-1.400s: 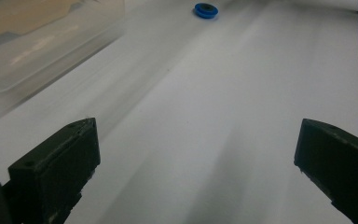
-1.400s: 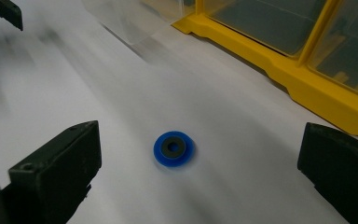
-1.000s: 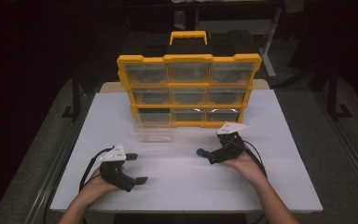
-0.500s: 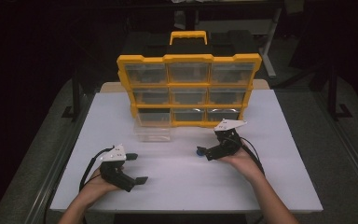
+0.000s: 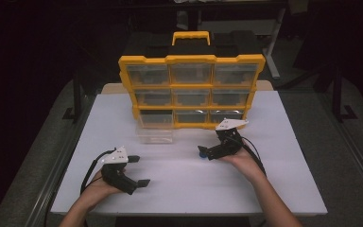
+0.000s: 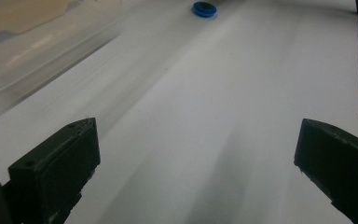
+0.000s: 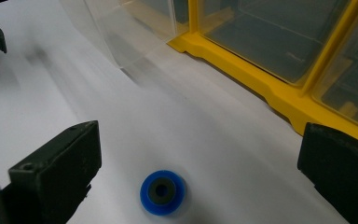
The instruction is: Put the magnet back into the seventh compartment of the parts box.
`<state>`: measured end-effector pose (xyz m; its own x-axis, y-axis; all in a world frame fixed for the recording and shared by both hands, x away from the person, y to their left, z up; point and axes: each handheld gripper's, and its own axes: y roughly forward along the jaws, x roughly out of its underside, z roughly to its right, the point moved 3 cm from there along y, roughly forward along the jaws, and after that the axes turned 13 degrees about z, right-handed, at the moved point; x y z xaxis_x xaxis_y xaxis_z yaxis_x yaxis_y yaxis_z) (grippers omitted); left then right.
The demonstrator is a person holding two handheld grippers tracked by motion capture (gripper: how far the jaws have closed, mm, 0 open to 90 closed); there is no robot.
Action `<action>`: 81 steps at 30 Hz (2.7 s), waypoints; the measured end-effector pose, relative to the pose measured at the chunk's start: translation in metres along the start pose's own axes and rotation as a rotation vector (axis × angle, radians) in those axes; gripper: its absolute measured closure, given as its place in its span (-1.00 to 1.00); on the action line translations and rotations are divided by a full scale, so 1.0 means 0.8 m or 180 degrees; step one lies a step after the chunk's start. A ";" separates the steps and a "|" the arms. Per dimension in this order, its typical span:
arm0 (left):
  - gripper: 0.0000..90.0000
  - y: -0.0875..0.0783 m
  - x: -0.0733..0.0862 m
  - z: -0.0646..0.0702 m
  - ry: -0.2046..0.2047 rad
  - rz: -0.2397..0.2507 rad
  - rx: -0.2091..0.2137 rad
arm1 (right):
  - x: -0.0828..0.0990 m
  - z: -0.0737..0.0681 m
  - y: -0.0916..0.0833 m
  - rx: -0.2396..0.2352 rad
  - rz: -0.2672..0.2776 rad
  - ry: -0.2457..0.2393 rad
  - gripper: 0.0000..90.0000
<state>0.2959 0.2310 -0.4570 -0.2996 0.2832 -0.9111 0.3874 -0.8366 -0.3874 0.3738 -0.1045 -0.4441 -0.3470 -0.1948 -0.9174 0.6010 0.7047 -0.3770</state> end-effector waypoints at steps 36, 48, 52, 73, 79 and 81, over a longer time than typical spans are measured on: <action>-1.00 -0.001 0.000 0.000 0.0022 -0.0006 -0.0017 | -0.015 -0.007 0.027 -0.0126 -0.0043 -0.0108 -1.00; -1.00 -0.001 0.000 0.000 0.0034 -0.0012 -0.0018 | -0.007 -0.012 0.029 -0.0161 -0.0267 -0.0229 -1.00; -1.00 0.000 0.000 0.000 0.0037 -0.0001 -0.0010 | -0.004 -0.014 0.030 -0.0179 -0.0366 -0.0315 -1.00; -1.00 0.001 0.001 0.000 0.0045 -0.0031 -0.0005 | 0.009 -0.018 0.035 -0.0218 -0.0674 -0.0382 -1.00; -1.00 0.000 0.001 0.000 0.0051 -0.0042 -0.0006 | 0.012 -0.018 0.035 -0.0212 -0.0748 -0.0400 -1.00; -1.00 0.000 0.001 0.000 0.0043 -0.0043 -0.0012 | 0.013 -0.019 0.035 -0.0223 -0.0781 -0.0403 -1.00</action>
<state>0.2958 0.2312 -0.4581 -0.2930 0.3008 -0.9075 0.3867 -0.8308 -0.4003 0.3760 -0.0767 -0.4626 -0.3807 -0.4459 -0.8101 0.4575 0.6705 -0.5840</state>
